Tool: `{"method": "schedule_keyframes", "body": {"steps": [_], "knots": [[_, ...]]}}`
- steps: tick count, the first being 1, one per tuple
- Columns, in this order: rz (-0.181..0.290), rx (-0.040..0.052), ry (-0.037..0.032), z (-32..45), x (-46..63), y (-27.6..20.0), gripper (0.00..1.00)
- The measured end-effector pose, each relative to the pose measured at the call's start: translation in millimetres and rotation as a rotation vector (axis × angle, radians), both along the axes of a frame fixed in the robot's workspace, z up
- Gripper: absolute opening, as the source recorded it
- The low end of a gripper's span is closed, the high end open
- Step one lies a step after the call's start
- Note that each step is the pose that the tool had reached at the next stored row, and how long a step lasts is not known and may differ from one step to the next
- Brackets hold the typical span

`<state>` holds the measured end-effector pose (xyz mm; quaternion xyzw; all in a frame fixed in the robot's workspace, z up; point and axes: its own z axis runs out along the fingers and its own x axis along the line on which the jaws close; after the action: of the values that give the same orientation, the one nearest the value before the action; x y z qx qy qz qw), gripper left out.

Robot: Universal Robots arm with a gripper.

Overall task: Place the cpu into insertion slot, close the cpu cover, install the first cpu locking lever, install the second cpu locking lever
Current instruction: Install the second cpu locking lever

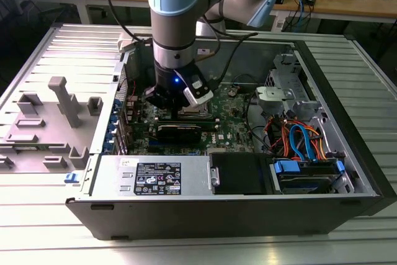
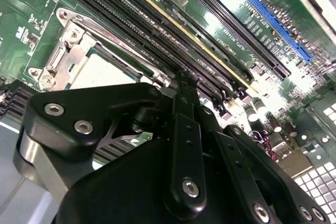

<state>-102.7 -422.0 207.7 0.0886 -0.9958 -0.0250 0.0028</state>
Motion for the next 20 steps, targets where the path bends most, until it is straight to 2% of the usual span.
{"method": "schedule_keyframes", "body": {"steps": [11, 13, 14, 18, 20], "knots": [[0.008, 0.0081, 0.0011, -0.6, -0.3, 0.4, 0.11], [0.008, 0.0140, 0.0023, -0.5, -0.3, 0.5, 0.11], [0.008, 0.0198, 0.0027, -0.5, -0.3, 0.6, 0.11], [0.008, 0.0239, 0.0030, -3.0, -0.4, 0.4, 0.11], [0.009, 0.0325, 0.0016, -5.1, -0.1, 0.9, 0.11]]}}
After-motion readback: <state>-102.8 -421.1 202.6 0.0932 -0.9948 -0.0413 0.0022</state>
